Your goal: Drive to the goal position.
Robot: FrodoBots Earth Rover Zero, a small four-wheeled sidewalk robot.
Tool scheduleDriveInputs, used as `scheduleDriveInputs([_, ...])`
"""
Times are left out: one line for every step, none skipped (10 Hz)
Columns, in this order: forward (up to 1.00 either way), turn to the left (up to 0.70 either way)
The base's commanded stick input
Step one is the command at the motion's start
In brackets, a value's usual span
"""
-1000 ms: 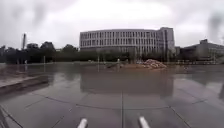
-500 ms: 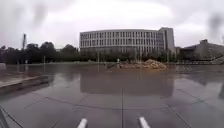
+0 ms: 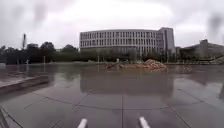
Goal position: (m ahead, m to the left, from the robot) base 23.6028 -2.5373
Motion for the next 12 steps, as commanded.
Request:
scheduleDriveInputs([0.07, 0.0])
scheduleDriveInputs([0.26, 0.0])
scheduleDriveInputs([1.0, 0.0])
scheduleDriveInputs([1.0, 0.0])
scheduleDriveInputs([1.0, 0.0])
scheduleDriveInputs([1.0, 0.0])
scheduleDriveInputs([1.0, 0.0])
scheduleDriveInputs([1.0, 0.0])
scheduleDriveInputs([1.0, 0.0])
scheduleDriveInputs([1.0, 0.0])
scheduleDriveInputs([1.0, 0.0])
scheduleDriveInputs([1.0, 0.0])
